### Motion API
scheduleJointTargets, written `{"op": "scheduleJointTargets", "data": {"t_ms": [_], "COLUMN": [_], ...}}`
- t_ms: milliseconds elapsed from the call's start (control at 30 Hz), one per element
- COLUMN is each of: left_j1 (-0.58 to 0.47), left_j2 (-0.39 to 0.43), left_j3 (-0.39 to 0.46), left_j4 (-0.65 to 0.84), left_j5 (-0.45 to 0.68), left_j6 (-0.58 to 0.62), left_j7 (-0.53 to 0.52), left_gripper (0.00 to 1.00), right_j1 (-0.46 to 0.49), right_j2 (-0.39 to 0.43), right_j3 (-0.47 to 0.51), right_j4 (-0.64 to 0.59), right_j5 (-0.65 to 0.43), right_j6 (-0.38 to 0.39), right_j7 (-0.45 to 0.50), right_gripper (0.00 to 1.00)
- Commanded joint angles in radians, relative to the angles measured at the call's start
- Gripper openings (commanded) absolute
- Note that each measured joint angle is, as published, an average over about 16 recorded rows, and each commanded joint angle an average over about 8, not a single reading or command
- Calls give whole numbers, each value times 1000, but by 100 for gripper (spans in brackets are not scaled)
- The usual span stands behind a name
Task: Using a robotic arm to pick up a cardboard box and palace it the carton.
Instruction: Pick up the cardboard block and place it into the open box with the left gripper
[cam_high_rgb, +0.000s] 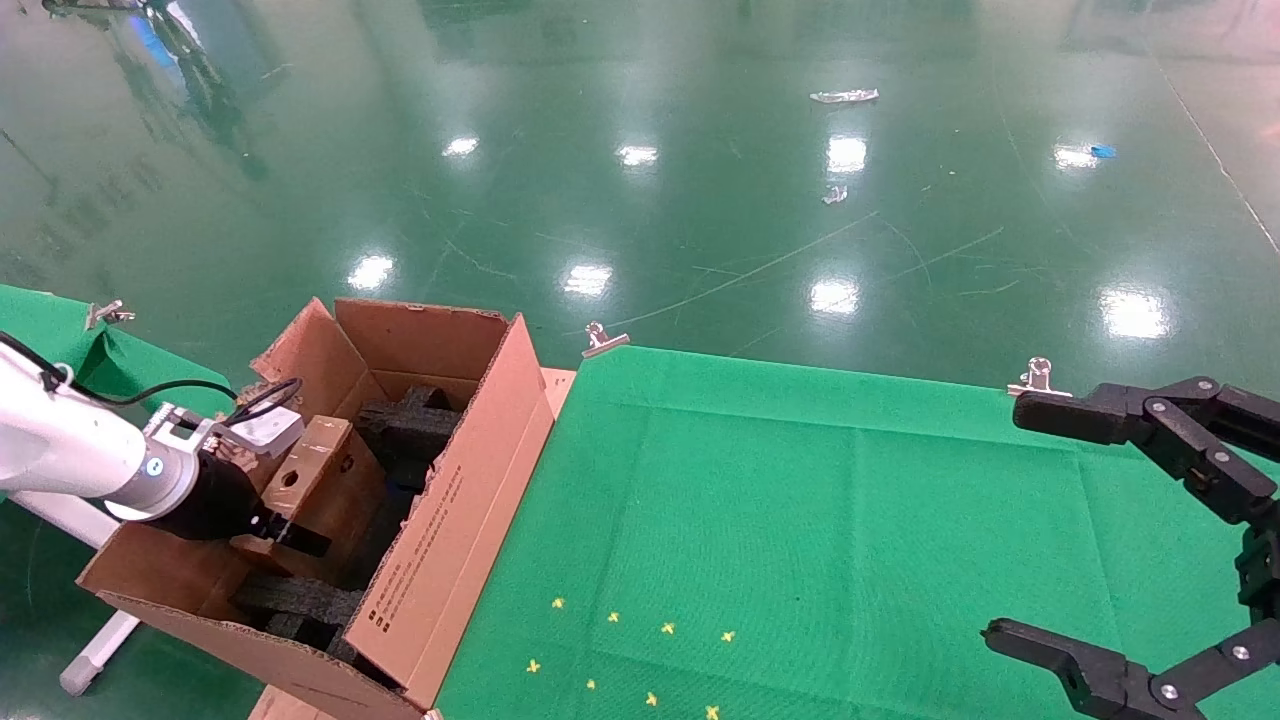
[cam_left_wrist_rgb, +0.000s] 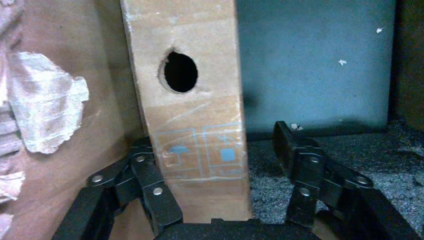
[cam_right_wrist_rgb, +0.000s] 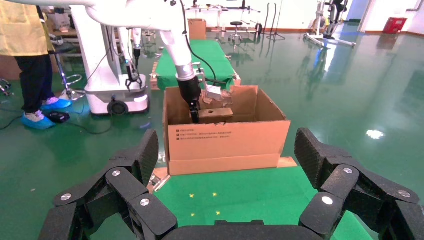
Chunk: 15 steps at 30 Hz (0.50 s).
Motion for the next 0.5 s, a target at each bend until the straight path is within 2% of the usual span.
{"op": "scheduleJointTargets", "data": {"t_ms": [33, 500], "left_j1": [0, -53], "left_j2": [4, 17], "left_j3": [-1, -1], "left_j4": [9, 39], "left_j5": [-1, 0], "left_j6": [3, 25], "left_j7": [5, 32], "left_gripper": [100, 100], "right_j1": [0, 0], "right_j2": [0, 0], "right_j3": [0, -1], "right_j4": [0, 0], "right_j5": [0, 1], "right_j6": [0, 0], "right_j7": [0, 0], "right_gripper": [100, 100]}}
